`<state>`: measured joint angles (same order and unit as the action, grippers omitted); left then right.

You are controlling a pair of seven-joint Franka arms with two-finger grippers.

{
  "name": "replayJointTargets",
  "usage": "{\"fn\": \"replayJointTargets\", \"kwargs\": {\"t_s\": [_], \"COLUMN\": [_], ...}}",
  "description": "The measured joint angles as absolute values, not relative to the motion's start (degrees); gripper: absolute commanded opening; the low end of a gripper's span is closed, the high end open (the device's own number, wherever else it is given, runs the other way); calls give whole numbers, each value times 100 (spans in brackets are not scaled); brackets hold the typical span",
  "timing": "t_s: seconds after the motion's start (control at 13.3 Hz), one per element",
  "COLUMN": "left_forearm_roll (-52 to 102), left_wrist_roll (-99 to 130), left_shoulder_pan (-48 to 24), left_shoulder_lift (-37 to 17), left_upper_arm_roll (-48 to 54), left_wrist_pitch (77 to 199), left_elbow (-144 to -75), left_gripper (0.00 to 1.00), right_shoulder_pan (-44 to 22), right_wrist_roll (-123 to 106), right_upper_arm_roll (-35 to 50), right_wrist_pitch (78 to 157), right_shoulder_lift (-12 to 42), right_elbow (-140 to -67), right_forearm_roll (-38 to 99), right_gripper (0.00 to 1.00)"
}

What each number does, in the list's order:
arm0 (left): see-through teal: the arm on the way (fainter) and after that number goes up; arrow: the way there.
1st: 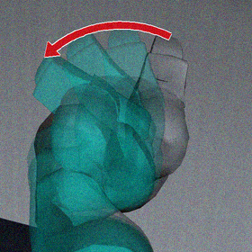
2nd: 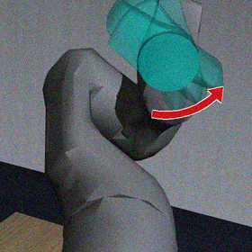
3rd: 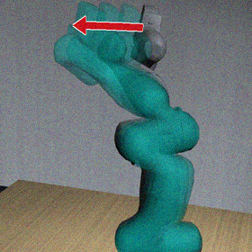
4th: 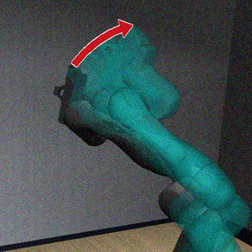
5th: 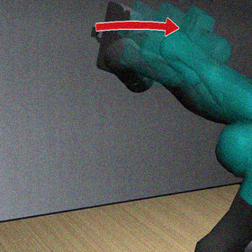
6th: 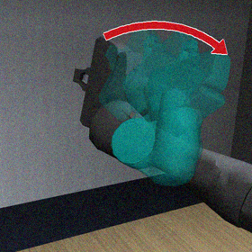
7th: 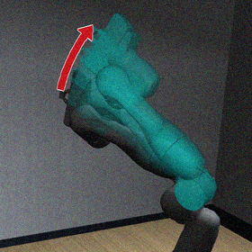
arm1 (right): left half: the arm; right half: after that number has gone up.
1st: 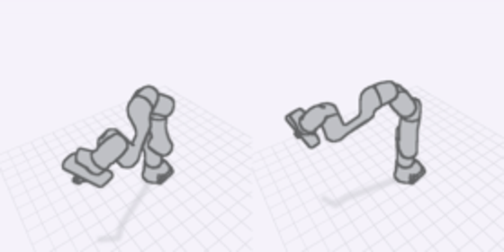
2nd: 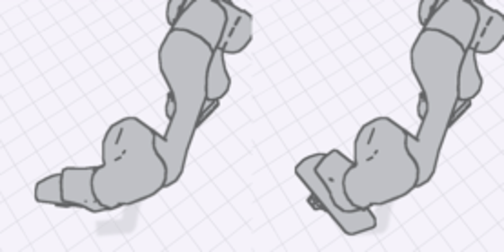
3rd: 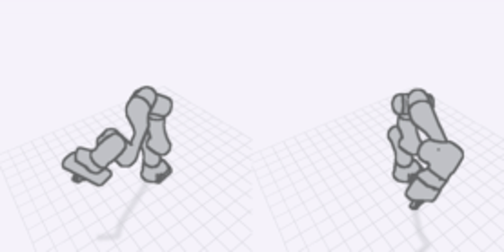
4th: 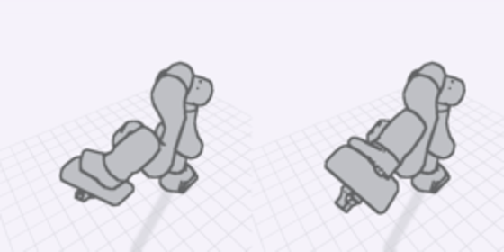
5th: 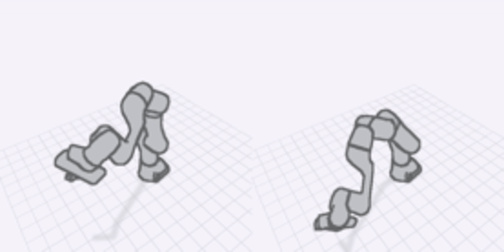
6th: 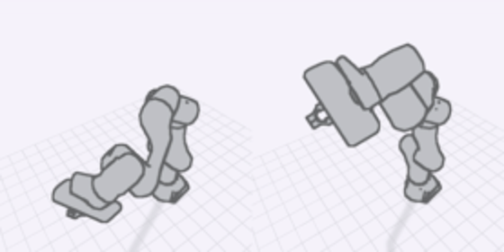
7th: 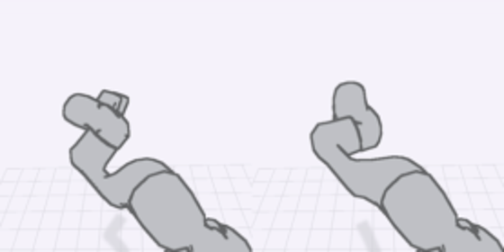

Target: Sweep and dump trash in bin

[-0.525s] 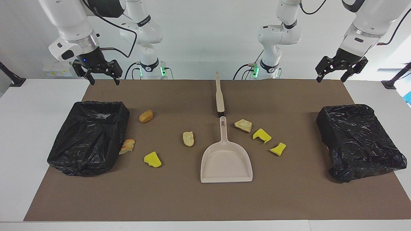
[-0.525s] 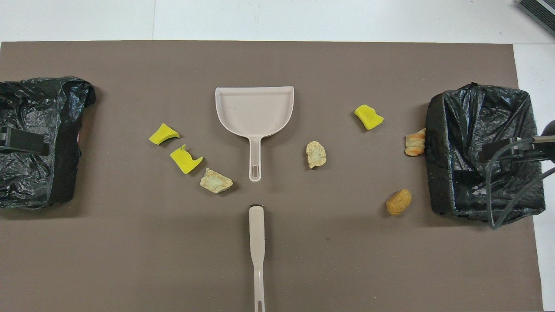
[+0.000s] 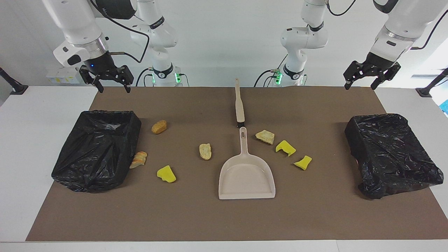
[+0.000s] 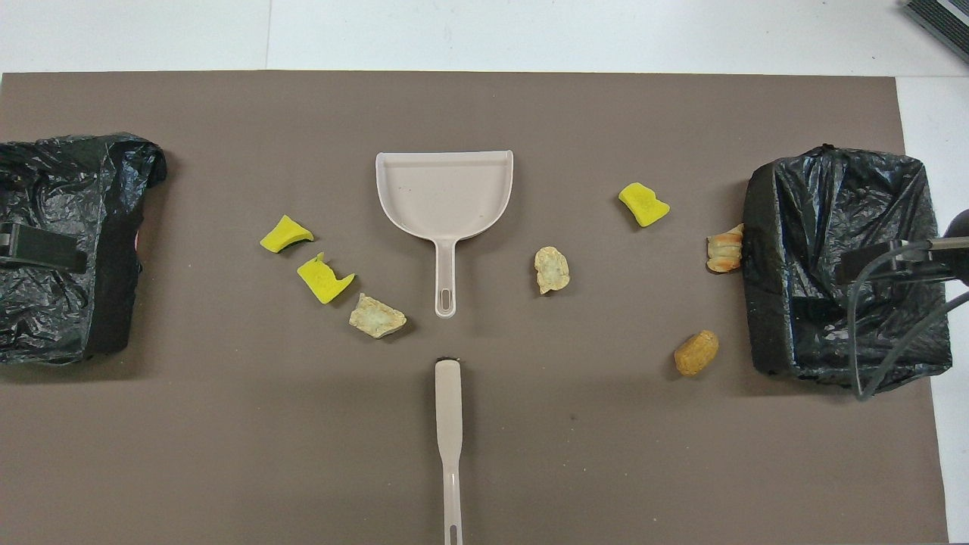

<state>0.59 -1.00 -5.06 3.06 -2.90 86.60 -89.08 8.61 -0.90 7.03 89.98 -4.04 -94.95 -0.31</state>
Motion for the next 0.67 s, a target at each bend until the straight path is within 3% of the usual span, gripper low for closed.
{"fn": "replayJointTargets", "kwargs": {"t_s": [0.67], "left_forearm_roll": [79], "left_wrist_roll": [-110], "left_shoulder_pan": [-555], "left_shoulder_lift": [309], "left_upper_arm_roll": [-231], "left_wrist_pitch": [8585], "left_elbow": [-8928], "left_gripper": [100], "right_shoulder_pan": [861], "right_wrist_roll": [-91], "right_upper_arm_roll": [705], "right_wrist_pitch": [8998], "right_shoulder_lift": [-404], "right_elbow": [-9498], "right_forearm_roll": [-31], "right_gripper": [100]}}
